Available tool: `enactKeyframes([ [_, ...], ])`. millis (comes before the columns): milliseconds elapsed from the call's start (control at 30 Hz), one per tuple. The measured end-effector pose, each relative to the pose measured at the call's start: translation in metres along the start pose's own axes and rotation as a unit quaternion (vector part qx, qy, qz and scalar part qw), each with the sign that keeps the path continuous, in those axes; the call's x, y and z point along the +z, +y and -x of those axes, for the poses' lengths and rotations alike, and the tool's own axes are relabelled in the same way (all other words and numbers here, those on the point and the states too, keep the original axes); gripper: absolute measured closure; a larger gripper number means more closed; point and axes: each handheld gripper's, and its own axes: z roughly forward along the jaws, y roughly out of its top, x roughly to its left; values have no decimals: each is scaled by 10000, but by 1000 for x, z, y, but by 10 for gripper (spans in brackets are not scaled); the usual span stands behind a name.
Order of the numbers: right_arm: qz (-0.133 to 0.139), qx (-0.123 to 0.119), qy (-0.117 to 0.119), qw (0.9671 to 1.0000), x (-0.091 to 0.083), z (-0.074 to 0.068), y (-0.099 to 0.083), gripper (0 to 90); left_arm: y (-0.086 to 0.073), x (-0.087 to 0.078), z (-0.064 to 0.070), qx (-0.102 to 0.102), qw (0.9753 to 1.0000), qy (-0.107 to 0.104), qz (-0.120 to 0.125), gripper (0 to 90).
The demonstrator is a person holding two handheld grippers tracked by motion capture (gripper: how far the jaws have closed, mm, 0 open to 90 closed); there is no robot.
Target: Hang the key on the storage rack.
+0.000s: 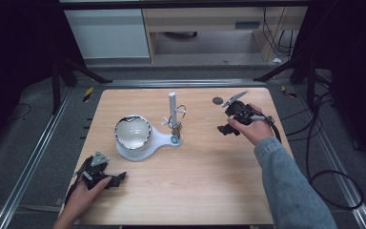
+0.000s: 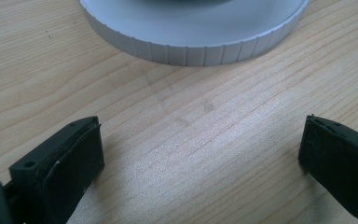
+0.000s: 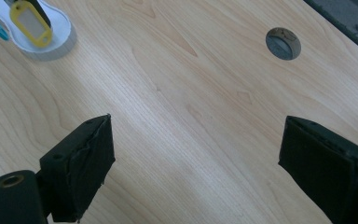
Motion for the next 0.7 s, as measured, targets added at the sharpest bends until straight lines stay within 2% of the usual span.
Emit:
enactKeyframes([
  [100, 33, 11, -13, 10000, 4, -1, -8, 104, 0, 0, 0, 1, 10000, 0, 0, 0],
  [200, 71, 121, 62, 9999, 12, -5, -26, 107, 0, 0, 0, 1, 10000, 2, 0, 0],
  [233, 71, 121, 62, 9999, 12, -5, -26, 107, 0, 0, 0, 1, 10000, 2, 0, 0],
  [333, 25, 184, 141, 9997, 22, -11, -48, 114, 0, 0, 0, -1, 10000, 3, 1, 0],
  [367, 25, 184, 141, 9997, 22, -11, -48, 114, 0, 0, 0, -1, 10000, 3, 1, 0],
  [433, 86, 322, 236, 9992, 26, -15, -62, 114, 0, 0, 0, 1, 10000, 3, 0, 0],
  [600, 75, 362, 172, 9992, 33, -19, -81, 113, 0, 0, 0, -1, 10000, 3, 1, 0],
  [633, 95, 459, 128, 9988, 35, -18, -90, 112, 0, 0, 0, 0, 10000, 3, 0, 0],
  [700, 115, 505, 100, 9986, 35, -17, -95, 112, 0, 0, 0, 0, 10000, 3, 1, 0],
])
